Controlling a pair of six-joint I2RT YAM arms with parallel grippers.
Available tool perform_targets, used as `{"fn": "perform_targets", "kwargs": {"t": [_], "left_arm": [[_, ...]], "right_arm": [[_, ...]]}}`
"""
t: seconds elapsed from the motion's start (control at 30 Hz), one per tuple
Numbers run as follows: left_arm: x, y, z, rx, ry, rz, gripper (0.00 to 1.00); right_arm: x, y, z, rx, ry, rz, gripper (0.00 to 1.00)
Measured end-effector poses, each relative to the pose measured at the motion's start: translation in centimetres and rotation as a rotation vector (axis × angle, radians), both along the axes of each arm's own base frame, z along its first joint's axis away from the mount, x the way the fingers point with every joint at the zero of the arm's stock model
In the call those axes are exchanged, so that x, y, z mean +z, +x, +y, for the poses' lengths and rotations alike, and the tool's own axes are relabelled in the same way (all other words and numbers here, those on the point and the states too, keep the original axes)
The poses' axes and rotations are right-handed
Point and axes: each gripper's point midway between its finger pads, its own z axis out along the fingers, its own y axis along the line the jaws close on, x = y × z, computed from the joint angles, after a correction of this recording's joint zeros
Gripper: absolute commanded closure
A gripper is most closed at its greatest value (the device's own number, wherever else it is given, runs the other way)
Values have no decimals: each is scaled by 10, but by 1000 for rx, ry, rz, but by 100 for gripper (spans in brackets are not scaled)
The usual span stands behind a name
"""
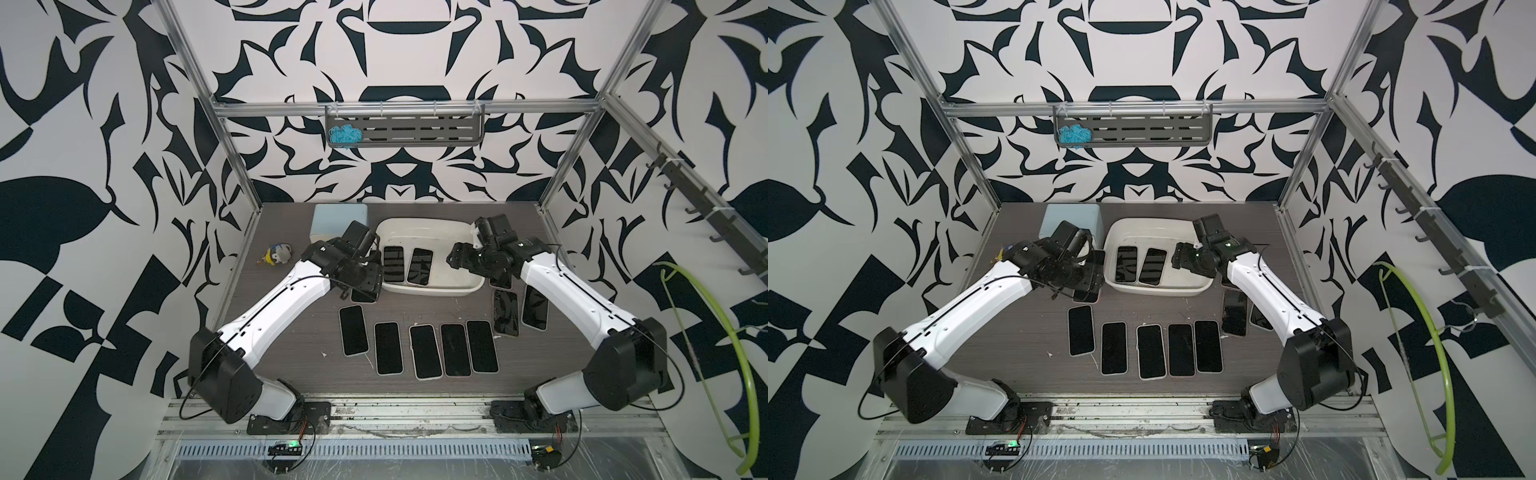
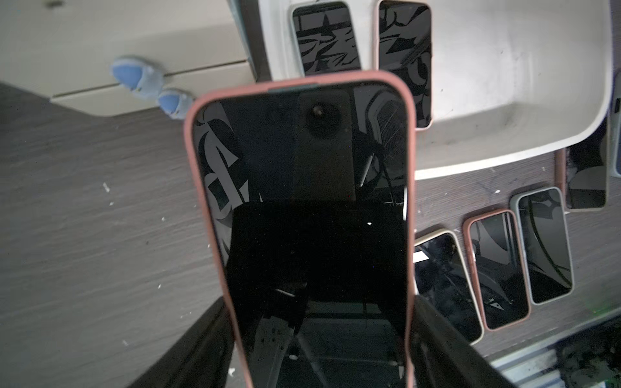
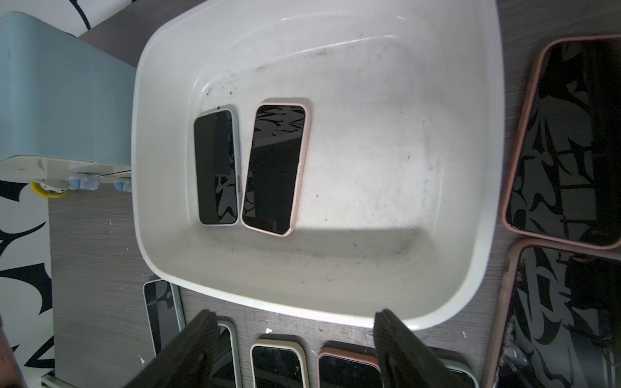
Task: Take the phone out of the storage box
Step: Pick up the phone from the storage box, then place the phone at the center of the board.
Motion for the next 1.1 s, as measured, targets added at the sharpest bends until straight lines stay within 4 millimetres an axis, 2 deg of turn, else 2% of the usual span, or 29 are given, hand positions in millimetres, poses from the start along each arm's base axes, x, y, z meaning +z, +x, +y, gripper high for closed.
{"fn": "perform_targets", "kwargs": {"t": [0.23,0.37,0.47,0.67,0.87,1.1], "left_arm": [[-33,-28,49,111,40,46,26],[-55,-32,80,203,58,86,26],[-72,-32,95,244,76,114,25],[-95,-23,106,283,85,167,26],[-120,-12,107,287,97,223,25],[-148,0,121,286,127,286,25]], "right_arm": [[-1,0,25,44,1,0,22],[-15,2,35,56,-10,34,22],[-24,3,43,66,-16,56,22],[-22,13,59,77,0,51,22],[-18,17,62,79,8,37,22],[-21,27,68,81,9,42,22]]}}
